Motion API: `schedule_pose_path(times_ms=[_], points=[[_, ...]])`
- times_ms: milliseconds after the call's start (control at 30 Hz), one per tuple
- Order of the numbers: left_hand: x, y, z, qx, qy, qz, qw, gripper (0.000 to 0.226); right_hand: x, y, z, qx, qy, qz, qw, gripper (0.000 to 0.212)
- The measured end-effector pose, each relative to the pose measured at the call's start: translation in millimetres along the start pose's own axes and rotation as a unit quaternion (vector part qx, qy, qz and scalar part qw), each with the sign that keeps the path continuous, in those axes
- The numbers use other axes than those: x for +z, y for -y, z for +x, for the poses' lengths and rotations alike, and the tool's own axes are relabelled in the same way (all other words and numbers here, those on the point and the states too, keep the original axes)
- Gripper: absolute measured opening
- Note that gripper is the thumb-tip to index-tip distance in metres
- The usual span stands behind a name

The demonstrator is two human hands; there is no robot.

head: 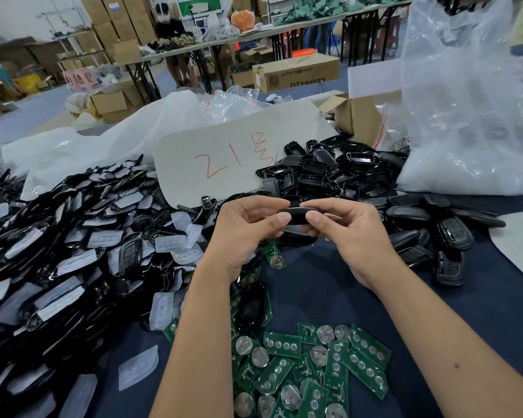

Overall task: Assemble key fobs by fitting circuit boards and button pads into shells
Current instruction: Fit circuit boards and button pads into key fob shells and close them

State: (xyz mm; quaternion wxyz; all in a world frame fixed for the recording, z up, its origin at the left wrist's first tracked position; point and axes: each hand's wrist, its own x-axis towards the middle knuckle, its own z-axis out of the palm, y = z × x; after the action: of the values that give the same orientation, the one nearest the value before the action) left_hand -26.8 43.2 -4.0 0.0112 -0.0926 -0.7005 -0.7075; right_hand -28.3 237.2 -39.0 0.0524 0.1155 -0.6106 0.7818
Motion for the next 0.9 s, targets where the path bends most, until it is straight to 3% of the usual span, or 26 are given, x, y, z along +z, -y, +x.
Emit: schedule_pose_path(times_ms=[200,500,900], points=[[-2.4,1.3,0.7,0.048,-0.002,0.038,0.998,0.019,1.8,4.9,-3.3,-0.005,0.011,0.035,0.999,0.027],[2.9,3.6,2.8,0.075,0.015,0.042,0.996,0.017,0.4,6.2,-3.9,-0.022,0.008,-0.002,1.000,0.020],[4.4,9.0,4.2,0.060,-0.003,0.218,0.974,0.027,2.2,0.8,-2.5,-0.109,0.012,-0.243,0.964,0.021]])
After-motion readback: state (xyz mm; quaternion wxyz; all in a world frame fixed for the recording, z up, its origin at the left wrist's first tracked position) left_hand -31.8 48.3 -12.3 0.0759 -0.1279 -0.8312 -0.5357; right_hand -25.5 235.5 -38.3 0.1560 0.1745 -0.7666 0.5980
